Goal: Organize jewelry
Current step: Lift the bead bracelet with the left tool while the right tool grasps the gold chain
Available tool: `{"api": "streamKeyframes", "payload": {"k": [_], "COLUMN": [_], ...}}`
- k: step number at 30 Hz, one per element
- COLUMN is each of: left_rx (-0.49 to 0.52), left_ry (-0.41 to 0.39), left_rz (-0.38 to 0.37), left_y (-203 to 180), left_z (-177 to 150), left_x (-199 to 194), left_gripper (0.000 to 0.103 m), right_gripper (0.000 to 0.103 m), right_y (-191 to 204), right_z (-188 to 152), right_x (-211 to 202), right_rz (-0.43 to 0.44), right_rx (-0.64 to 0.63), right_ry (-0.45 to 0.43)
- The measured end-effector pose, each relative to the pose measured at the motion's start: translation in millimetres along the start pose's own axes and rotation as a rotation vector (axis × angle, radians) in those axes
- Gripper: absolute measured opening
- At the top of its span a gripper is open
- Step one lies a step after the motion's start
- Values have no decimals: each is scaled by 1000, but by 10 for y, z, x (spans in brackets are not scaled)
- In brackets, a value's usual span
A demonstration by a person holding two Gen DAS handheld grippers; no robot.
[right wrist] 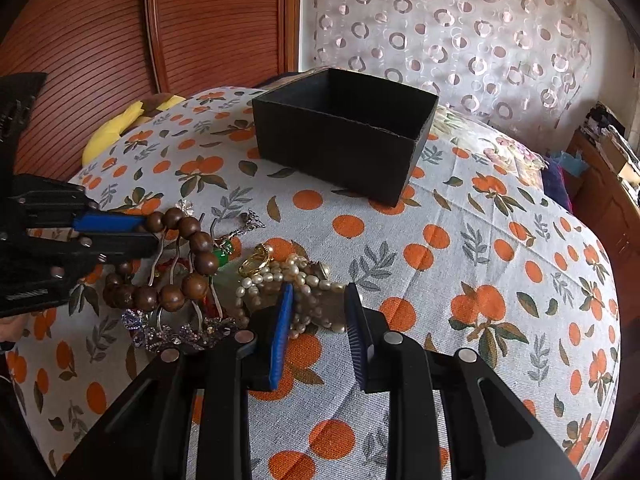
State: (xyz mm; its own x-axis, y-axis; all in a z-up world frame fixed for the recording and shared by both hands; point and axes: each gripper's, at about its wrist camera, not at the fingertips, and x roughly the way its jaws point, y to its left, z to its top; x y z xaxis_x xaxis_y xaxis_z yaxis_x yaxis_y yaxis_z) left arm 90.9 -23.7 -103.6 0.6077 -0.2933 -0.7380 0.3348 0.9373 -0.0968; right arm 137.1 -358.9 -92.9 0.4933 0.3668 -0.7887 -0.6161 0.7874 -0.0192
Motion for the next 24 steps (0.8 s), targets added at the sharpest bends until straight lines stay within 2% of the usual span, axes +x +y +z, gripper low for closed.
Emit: {"api": "streamKeyframes", "payload": {"k": [10,19,22,23,24], "left_rx": [0,6,-5,-12,-15], "left_ry": [-176,-231,-235,-235,-235], "left_rz": [5,4,3,1,0], "left_y": [-188,-217,-176,-154,-147], "left_z": [140,145,115,106,99], "left_x": [-642,-899,-911,-911,-904], "left_gripper": [12,12,12,12,12], "right_gripper": [28,28,18,11,10], "right_y": [3,12,41,57,89], "right_z": [1,14,37,41,51], "right_x": [-1,7,17,18,22], "right_rz": [-5,-10,7,6,-3], "right_rx": [-3,1,-8,-16,-36], "right_ry": [0,5,18,22,29]}}
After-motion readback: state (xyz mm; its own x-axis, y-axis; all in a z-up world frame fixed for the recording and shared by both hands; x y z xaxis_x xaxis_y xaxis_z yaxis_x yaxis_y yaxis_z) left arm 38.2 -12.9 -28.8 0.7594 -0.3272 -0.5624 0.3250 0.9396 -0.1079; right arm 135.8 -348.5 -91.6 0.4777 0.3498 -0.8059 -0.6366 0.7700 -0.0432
